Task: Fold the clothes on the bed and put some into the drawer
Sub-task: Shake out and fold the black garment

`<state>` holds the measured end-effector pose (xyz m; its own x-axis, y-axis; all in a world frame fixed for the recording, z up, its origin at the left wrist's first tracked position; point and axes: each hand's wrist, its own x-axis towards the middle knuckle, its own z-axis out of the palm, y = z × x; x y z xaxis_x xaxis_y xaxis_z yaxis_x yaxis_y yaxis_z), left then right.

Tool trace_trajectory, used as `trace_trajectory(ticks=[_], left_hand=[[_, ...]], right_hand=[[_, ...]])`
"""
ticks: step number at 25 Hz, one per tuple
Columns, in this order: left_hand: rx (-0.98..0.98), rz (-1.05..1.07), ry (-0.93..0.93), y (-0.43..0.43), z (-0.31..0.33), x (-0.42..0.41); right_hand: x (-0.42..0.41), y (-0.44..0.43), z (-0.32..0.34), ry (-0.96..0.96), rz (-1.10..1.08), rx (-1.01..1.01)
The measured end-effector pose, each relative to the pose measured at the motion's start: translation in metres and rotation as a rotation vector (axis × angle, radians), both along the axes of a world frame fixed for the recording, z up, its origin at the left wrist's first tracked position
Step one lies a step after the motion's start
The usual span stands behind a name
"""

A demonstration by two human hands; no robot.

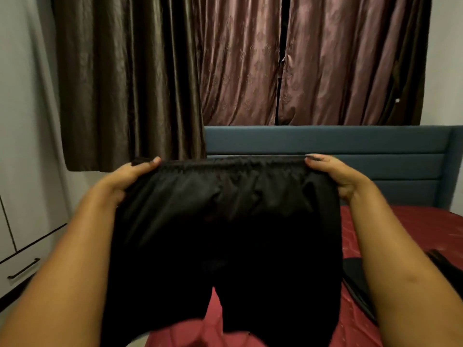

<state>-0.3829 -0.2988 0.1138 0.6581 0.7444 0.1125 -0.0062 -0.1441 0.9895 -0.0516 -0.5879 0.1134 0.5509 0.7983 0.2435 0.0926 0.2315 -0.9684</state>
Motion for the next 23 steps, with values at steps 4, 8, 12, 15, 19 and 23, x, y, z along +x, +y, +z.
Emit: trace_trajectory(ticks=[4,8,12,15,19,23], left_hand=[[-0.028,0.199,0.157,-0.015,-0.026,0.066],[0.059,-0.058,-0.037,-0.078,-0.030,0.135],[0.135,-0.104,-0.264,-0.099,-0.004,0.138],[0.268,-0.140,-0.214,-0.101,0.004,0.127],[0.354,-0.136,-0.267,-0.110,0.009,0.128],[0.421,-0.292,-0.292,-0.103,0.008,0.118]], right_hand=[[-0.016,0.066,-0.043,-0.026,-0.464,-0.325],[-0.092,0.121,-0.033,0.048,-0.199,-0.066],[-0.104,0.114,0.001,0.026,0.092,0.109],[-0.093,0.104,-0.001,-0.257,0.068,0.194],[-0.091,0.102,0.000,-0.556,-0.162,0.313],[-0.074,0.089,0.005,-0.684,-0.058,-0.003]])
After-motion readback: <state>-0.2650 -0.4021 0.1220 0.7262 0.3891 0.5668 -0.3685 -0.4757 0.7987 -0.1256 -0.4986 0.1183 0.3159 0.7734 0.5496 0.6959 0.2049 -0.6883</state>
